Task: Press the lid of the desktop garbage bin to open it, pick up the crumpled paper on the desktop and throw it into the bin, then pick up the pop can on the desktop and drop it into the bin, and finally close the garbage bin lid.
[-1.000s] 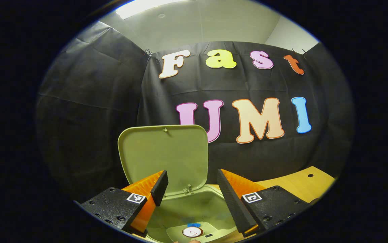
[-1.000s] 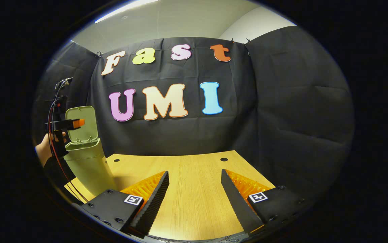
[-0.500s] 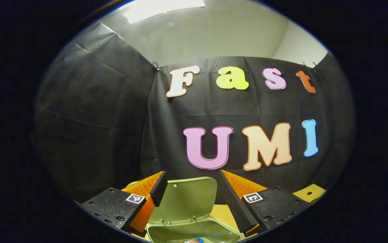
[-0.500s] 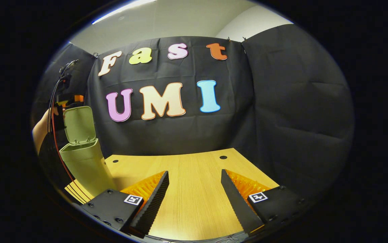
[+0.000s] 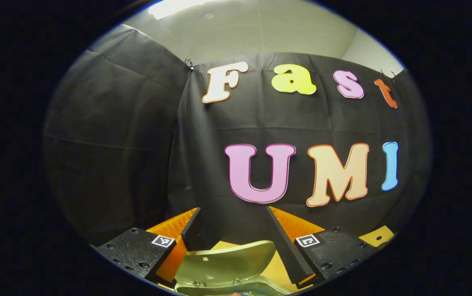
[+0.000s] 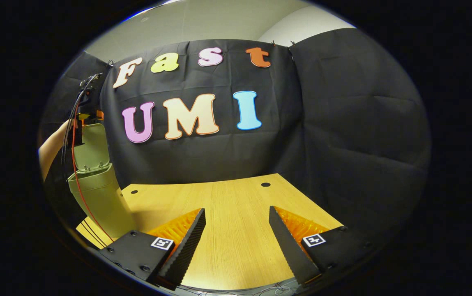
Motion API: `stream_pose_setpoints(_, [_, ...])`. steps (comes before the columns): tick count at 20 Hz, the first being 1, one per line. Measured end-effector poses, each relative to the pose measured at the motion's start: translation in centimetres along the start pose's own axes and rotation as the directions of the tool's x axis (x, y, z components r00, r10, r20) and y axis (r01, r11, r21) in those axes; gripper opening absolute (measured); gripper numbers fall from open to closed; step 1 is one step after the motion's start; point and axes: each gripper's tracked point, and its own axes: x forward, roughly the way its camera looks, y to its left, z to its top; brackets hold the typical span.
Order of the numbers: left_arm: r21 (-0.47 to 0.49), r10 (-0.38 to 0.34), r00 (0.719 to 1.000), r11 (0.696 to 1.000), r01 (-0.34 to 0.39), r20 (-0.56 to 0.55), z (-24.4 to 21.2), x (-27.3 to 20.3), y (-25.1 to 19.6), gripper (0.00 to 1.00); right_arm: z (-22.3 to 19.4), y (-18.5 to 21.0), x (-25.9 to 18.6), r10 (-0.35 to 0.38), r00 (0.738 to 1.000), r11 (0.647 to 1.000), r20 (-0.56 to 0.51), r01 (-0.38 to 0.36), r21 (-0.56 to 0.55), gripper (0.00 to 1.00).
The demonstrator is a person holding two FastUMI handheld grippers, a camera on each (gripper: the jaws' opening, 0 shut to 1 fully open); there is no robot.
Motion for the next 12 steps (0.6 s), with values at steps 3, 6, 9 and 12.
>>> stream_pose_setpoints(3, [0.077, 0.001, 1.000, 0.997, -0.002, 0.011, 0.1, -0.4, -0.5, 0.93, 0.5, 0.3, 0.2, 0.010, 1.000, 1.000, 0.013, -0.010, -0.020, 0.98])
stream_pose_setpoints(6, [0.071, -0.020, 1.000, 0.997, 0.019, 0.015, 0.2, -1.8, -1.0, 0.99, 0.4, 0.5, 0.7, 0.021, 1.000, 1.000, 0.005, -0.021, -0.019, 0.98])
stream_pose_setpoints(9, [-0.009, -0.035, 0.999, 0.999, 0.035, 0.020, 0.3, -3.0, -0.8, 0.99, 0.6, 0.6, 0.9, 0.034, 0.999, 0.999, 0.004, -0.034, -0.013, 0.98])
stream_pose_setpoints(12, [-0.027, -0.034, 0.999, 0.999, 0.035, 0.013, -0.1, -3.4, -0.4, 0.97, 1.5, 0.4, 1.0, 0.047, 0.999, 0.999, 0.020, -0.046, -0.019, 0.98])
